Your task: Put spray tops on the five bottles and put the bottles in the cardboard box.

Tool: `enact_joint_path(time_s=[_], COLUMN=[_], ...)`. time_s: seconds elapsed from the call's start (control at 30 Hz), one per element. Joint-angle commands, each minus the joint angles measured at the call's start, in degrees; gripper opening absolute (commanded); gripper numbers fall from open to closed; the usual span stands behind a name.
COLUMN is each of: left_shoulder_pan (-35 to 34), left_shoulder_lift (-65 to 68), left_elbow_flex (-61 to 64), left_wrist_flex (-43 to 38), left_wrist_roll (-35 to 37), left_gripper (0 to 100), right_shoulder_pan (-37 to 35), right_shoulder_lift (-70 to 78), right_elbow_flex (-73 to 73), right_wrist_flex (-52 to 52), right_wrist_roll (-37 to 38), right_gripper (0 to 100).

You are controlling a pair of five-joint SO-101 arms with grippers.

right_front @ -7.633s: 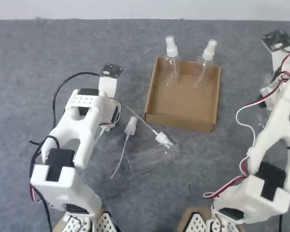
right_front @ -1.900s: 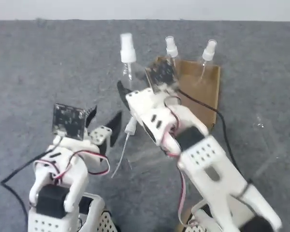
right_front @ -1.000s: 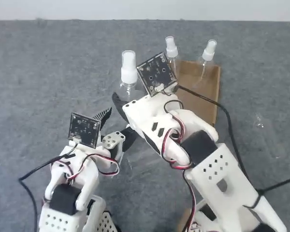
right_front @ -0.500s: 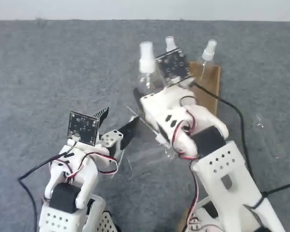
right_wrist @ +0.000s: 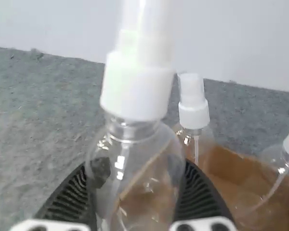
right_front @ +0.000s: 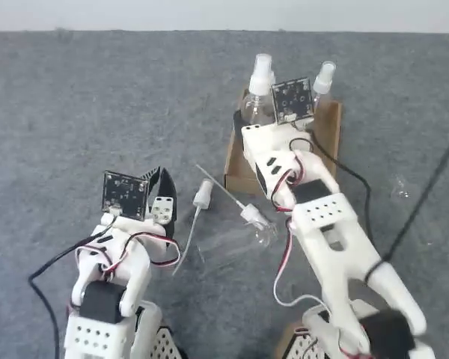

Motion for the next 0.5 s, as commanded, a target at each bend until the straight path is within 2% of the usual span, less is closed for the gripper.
enact_joint_path(time_s=[0.0, 0.3, 0.47], left_shoulder_pan=[-0.26, -0.26, -0.26], left_shoulder_lift=[-1.23, -1.23, -1.23], left_elbow_flex=[-0.31, -0.31, -0.31], left_wrist_flex=[-2.02, -1.93, -1.93], left_wrist_roll=[-0.18, -0.18, -0.18], left_gripper=[1, 1, 1], right_shoulder_pan=[0.75, 2.33, 3.74], right_shoulder_lift=[4.79, 20.09, 24.84], right_elbow_flex=[0.88, 0.62, 0.62], right_wrist_flex=[-13.58, -29.67, -34.77], right_wrist_roll=[-0.53, -0.53, -0.53], right_gripper=[0.6, 0.6, 0.6])
